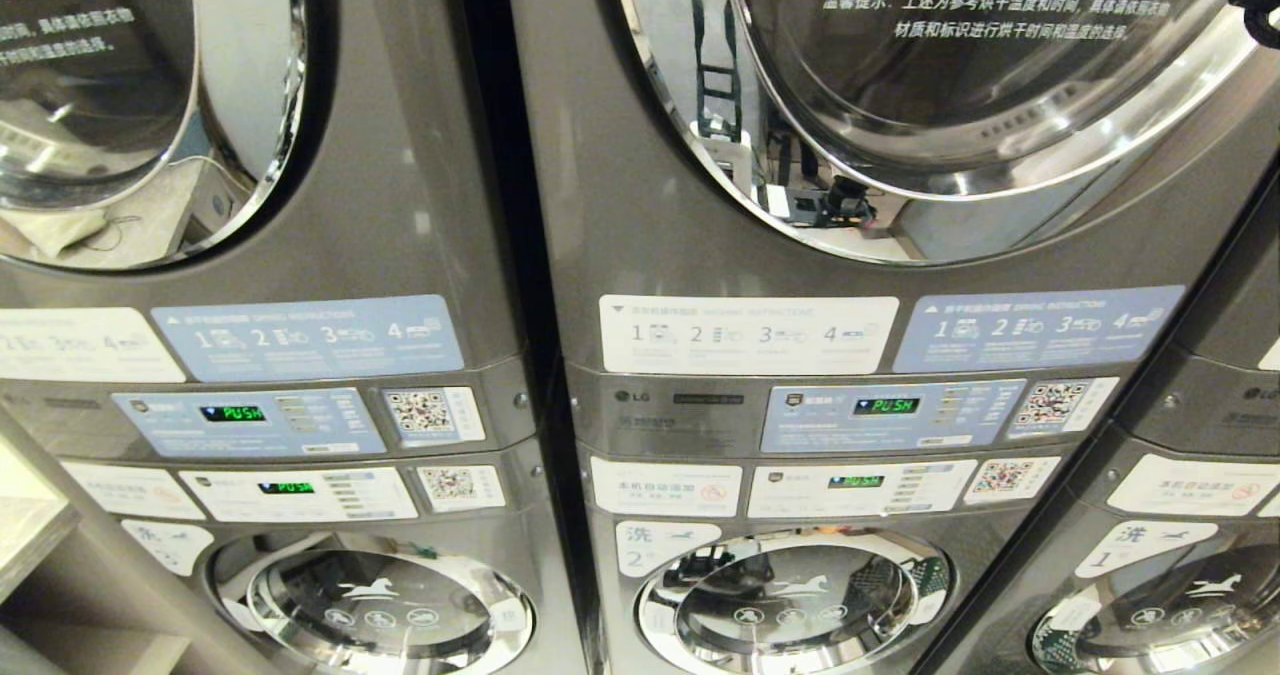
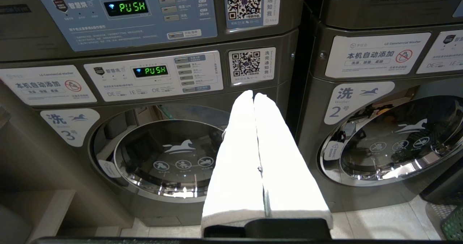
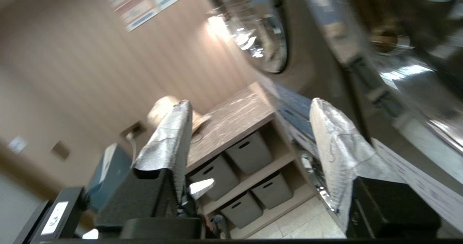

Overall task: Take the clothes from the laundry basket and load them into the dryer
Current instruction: Open the dryer

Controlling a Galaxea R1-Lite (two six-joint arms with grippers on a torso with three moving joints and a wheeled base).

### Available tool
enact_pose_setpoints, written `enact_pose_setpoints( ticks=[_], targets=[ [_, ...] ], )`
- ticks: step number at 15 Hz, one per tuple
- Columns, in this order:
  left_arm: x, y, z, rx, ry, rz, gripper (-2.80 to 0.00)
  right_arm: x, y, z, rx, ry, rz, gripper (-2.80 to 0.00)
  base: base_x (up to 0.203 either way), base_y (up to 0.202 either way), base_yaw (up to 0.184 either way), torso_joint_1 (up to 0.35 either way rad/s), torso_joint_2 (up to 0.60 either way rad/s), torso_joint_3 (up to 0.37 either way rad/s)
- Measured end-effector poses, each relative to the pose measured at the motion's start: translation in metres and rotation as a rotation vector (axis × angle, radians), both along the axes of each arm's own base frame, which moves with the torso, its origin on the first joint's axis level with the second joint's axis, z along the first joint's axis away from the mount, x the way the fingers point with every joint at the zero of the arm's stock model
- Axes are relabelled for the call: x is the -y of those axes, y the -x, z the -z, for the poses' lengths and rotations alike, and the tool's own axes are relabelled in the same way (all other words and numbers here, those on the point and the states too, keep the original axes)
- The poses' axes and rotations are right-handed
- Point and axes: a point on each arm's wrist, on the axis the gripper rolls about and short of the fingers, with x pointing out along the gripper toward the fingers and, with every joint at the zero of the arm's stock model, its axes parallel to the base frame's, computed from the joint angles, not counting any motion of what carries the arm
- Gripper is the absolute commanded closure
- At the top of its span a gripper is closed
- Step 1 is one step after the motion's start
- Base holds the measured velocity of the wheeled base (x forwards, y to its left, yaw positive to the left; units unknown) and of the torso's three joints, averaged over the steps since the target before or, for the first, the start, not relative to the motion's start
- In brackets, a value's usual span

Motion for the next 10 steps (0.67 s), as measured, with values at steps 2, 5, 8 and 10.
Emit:
enact_pose_setpoints(
  ticks=[2, 5, 8, 10],
  targets=[
    [0.000, 0.000, 0.000, 0.000, 0.000, 0.000, 0.00, -0.016, -0.009, 0.001, 0.046, 0.003, -0.069, -2.80, 0.000, 0.000, 0.000, 0.000, 0.00, 0.000],
    [0.000, 0.000, 0.000, 0.000, -0.001, 0.000, 0.00, -0.043, -0.027, 0.011, 0.150, 0.033, -0.030, -2.80, 0.000, 0.000, 0.000, 0.000, 0.00, 0.000],
    [0.000, 0.000, 0.000, 0.000, -0.002, 0.000, 0.00, -0.075, -0.044, 0.018, 0.251, 0.092, 0.110, -2.80, 0.000, 0.000, 0.000, 0.000, 0.00, 0.000],
    [0.000, 0.000, 0.000, 0.000, -0.004, 0.000, 0.00, -0.093, -0.050, 0.016, 0.314, 0.110, 0.136, -2.80, 0.000, 0.000, 0.000, 0.000, 0.00, 0.000]
  ],
)
